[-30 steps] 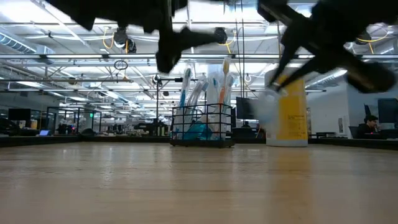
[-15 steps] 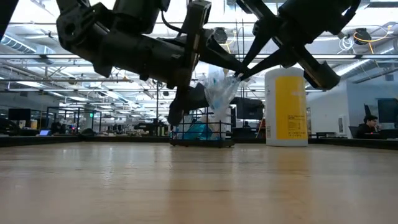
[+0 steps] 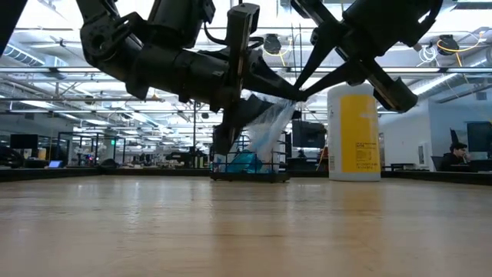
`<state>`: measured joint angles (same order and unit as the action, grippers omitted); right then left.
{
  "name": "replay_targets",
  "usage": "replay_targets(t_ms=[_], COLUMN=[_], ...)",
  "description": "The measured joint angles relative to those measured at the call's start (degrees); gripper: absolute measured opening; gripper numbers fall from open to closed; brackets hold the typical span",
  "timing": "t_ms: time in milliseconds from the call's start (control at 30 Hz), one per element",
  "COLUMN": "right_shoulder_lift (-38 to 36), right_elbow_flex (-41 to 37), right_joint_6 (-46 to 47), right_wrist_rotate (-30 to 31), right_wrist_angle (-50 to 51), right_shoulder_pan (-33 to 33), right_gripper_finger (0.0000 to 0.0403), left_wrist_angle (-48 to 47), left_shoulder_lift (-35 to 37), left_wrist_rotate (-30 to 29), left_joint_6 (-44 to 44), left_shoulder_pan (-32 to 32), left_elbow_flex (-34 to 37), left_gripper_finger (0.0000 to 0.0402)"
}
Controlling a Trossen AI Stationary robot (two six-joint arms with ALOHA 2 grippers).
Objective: Pick & Place toothbrushing station
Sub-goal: Put the blue toothbrush into the black organizer
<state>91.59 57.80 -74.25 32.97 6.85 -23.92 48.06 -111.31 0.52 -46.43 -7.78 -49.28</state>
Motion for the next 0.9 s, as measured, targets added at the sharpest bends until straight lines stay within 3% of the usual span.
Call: replay_targets(t_ms=[300, 600, 800, 900], right_shoulder_lift=[0.0, 0.0, 0.0, 0.0], right_elbow_flex=[0.0, 0.1, 0.1, 0.1], right_joint_6=[4.0, 23.5, 29.5, 33.3], right_wrist_rotate=[-0.1, 0.2, 0.8, 5.4], right_wrist_angle=[-0.1, 0.3, 2.2, 2.8], right_shoulder_pan=[0.0, -0.1, -0.6, -1.8], right_gripper_finger=[0.0051, 0.0105, 0.0147, 0.0162], left_wrist_angle=[-0.3, -0.5, -0.4, -0.5], left_shoulder_lift=[0.0, 0.0, 0.0, 0.5], left_wrist_rotate=[2.2, 2.2, 2.1, 2.0], left_joint_6=[0.7, 1.3, 1.3, 1.6], left_shoulder_pan=[0.4, 0.4, 0.5, 1.0], left_elbow_flex=[0.0, 0.0, 0.0, 0.0], left_gripper_finger=[0.0014, 0.0045, 0.0013, 0.0013])
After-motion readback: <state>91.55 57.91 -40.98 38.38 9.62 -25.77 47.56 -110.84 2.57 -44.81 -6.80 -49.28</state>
